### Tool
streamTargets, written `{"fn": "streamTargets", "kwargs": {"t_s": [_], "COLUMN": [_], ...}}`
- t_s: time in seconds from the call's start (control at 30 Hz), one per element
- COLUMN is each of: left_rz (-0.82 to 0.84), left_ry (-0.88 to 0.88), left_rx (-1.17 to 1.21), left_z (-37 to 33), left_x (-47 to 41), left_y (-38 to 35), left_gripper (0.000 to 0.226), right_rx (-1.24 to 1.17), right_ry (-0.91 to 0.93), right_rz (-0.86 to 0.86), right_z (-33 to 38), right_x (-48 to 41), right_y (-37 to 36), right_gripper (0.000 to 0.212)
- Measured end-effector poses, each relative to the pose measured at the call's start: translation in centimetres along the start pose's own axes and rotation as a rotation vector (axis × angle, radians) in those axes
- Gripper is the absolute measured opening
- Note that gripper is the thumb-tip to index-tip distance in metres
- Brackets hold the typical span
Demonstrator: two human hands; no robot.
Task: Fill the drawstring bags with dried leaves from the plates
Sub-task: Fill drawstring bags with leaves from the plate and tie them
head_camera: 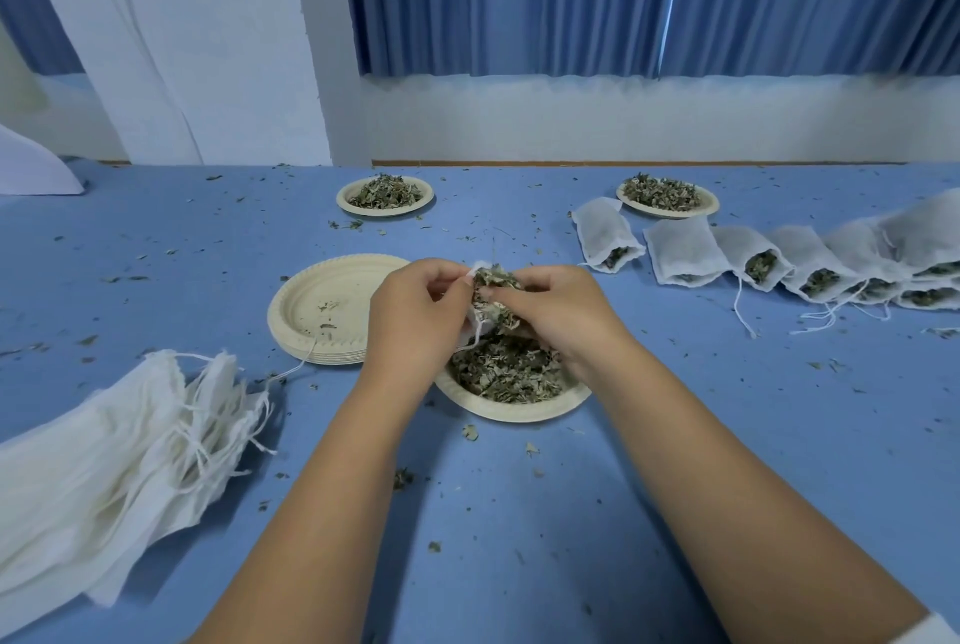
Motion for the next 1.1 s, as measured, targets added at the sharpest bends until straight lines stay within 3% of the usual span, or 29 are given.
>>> {"fn": "streamTargets", "kwargs": {"t_s": [0.07, 0.13, 0.2, 0.3, 0.37, 0.43, 0.5, 0.67, 0.77, 1.0, 1.1], "left_rz": [0.037, 0.062, 0.019, -0.064, -0.089, -0.11, -0.12, -0.084, -0.085, 0.065, 0.016], "left_ry": [-0.086, -0.134, -0.113, -0.047, 0.002, 0.029, 0.042, -0.005, -0.053, -0.178, -0.139], "left_rx": [-0.095, -0.196, -0.223, -0.214, -0.143, -0.129, -0.123, -0.169, -0.231, -0.288, -0.213], "left_z": [-0.4, -0.6, -0.3, 0.3, 0.5, 0.5, 0.5, 0.1, -0.1, -1.2, -0.9], "left_x": [0.3, 0.6, 0.5, 0.0, -0.2, -0.3, -0.4, -0.2, -0.1, 0.7, 0.6], "left_y": [-0.5, -1.1, -1.0, 0.1, 0.6, 0.8, 0.8, 0.7, 0.7, -0.7, -0.5], "left_gripper": [0.01, 0.013, 0.012, 0.013, 0.014, 0.015, 0.016, 0.016, 0.014, 0.016, 0.015], "right_rx": [0.215, 0.365, 0.369, 0.032, -0.093, 0.094, 0.381, 0.452, 0.492, 0.633, 0.48], "right_ry": [0.059, 0.083, 0.071, -0.111, -0.176, -0.109, 0.033, 0.279, 0.304, 0.383, 0.303], "right_rz": [-0.169, -0.225, -0.167, 0.082, 0.177, 0.213, 0.178, -0.035, -0.007, -0.218, -0.185], "right_z": [-0.3, -0.5, -0.6, 0.2, 1.0, 1.4, 2.0, 2.5, 2.6, 2.2, 2.0], "right_x": [-0.3, -0.4, -0.4, 0.0, 0.4, 0.7, 1.4, 1.7, 1.6, 1.6, 1.2], "right_y": [0.2, 0.0, 0.0, 0.0, 0.5, 1.2, 1.1, 0.4, 0.5, -0.3, 0.1], "right_gripper": [0.008, 0.015, 0.012, 0.011, 0.031, 0.057, 0.066, 0.023, 0.005, 0.01, 0.016]}}
Point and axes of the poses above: each hand's wrist, its own x-axis away from the middle knuckle, its own y-axis out of the back of the hand, z = x × y, the point moved 3 cm from there along -x, towards the middle knuckle, and after that the axes turned 7 degrees about -y, right-handed, at the moved point
